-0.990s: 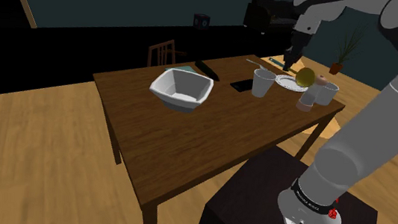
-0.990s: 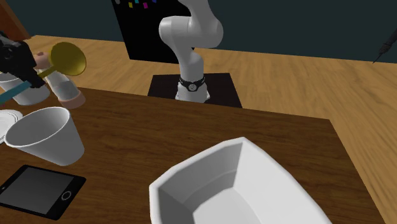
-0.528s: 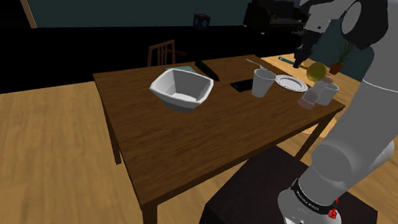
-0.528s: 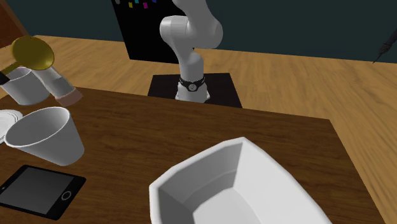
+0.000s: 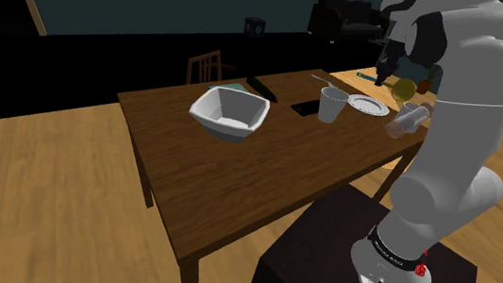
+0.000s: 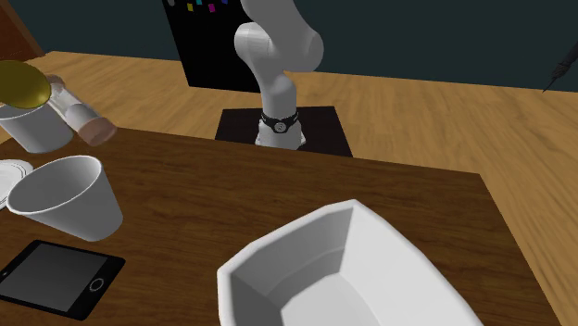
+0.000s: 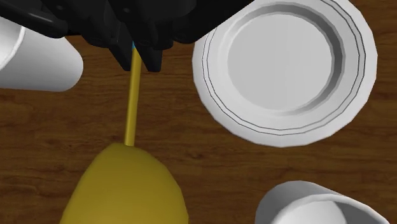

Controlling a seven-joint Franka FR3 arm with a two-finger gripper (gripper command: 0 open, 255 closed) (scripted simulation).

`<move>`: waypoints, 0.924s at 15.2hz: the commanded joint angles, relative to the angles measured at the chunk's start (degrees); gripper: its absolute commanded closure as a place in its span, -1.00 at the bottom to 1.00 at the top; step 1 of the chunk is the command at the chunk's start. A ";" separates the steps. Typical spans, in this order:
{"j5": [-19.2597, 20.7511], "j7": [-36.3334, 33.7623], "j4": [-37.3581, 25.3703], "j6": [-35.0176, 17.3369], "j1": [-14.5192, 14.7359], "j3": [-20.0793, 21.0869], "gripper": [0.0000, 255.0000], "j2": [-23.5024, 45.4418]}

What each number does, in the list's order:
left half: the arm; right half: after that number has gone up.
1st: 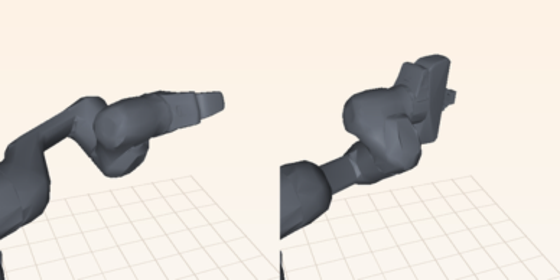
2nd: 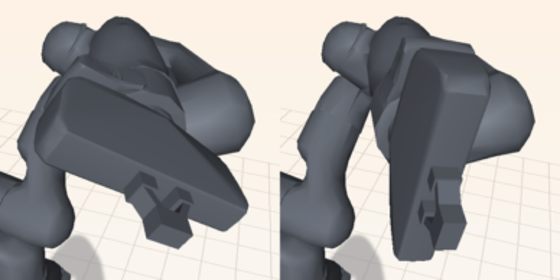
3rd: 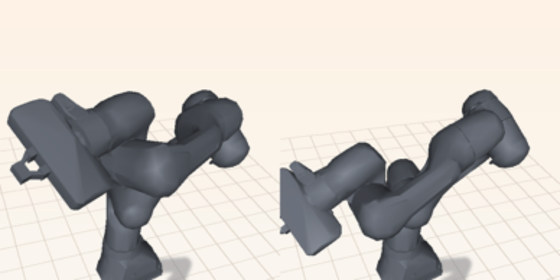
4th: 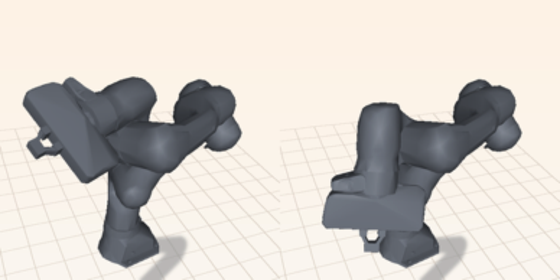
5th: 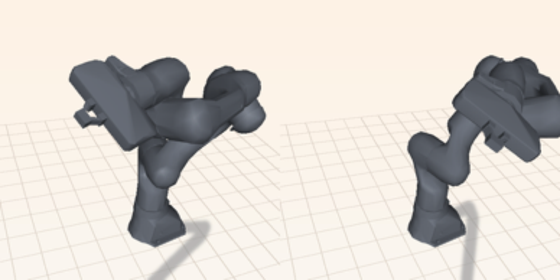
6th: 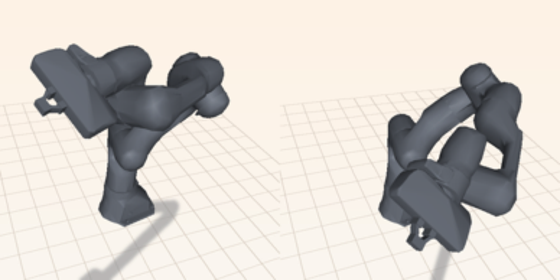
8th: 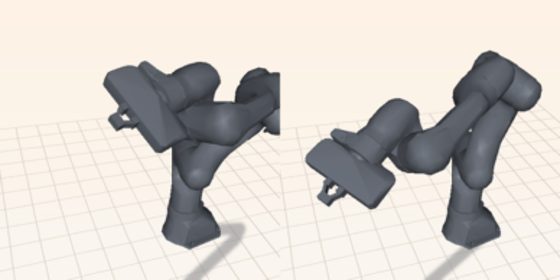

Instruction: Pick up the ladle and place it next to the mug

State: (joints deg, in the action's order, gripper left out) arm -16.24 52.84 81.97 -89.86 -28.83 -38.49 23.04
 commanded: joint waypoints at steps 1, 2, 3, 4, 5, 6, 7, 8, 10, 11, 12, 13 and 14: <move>-0.02 0.19 1.61 -1.56 0.25 0.05 1.00 -0.04; -0.06 0.27 2.35 -2.30 0.35 0.08 1.00 0.00; -0.11 0.36 3.06 -3.04 0.43 0.12 1.00 0.05; -0.18 0.45 3.75 -3.77 0.52 0.16 1.00 0.12; -0.25 0.54 4.42 -4.49 0.59 0.20 1.00 0.20; -0.33 0.64 5.08 -5.21 0.65 0.25 1.00 0.30; -0.42 0.74 5.71 -5.92 0.71 0.30 1.00 0.41; -0.52 0.85 6.33 -6.62 0.75 0.35 1.00 0.54; -0.75 1.07 7.50 -8.01 0.83 0.47 1.00 0.83; -0.87 1.19 8.07 -8.69 0.85 0.54 1.00 0.99; -1.01 1.31 8.61 -9.36 0.87 0.60 1.00 1.17; -1.15 1.43 9.14 -10.03 0.89 0.68 1.00 1.36; -1.30 1.56 9.65 -10.70 0.89 0.75 1.00 1.57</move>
State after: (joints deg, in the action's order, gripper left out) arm -17.38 54.20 91.12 -99.87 -27.88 -37.80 24.39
